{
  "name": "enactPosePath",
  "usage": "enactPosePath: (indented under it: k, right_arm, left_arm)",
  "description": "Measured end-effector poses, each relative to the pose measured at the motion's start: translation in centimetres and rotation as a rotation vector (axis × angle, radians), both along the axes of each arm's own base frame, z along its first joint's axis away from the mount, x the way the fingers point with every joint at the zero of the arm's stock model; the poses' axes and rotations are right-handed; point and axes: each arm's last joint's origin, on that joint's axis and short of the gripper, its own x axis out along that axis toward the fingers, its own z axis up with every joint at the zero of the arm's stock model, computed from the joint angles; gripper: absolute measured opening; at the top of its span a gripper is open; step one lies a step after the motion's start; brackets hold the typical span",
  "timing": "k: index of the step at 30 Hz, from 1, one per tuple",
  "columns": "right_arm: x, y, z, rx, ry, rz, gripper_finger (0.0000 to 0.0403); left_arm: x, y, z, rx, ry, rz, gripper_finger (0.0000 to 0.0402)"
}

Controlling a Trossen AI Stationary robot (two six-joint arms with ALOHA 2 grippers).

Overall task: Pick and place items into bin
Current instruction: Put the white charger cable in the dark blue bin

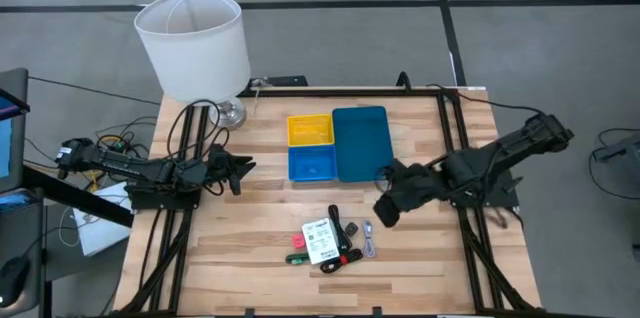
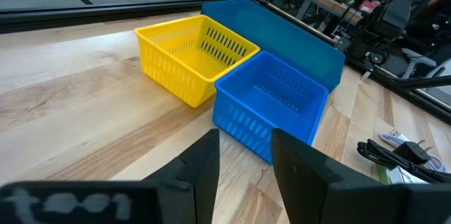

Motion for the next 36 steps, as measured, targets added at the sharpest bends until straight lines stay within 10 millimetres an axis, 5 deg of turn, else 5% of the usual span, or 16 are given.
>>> enactPosePath:
  k: [15, 36]
  right_arm:
    - [4.0, 4.2, -7.8, 0.168, 0.310, -0.127, 0.0091]
    - [6.6, 5.2, -12.6, 0.197, 0.371, -0.162, 0.0091]
  left_arm:
    - [0.0, 0.0, 0.0, 0.000, 0.001, 0.000, 0.0116]
    - [0.0, 0.0, 0.0, 0.000, 0.002, 0.001, 0.0116]
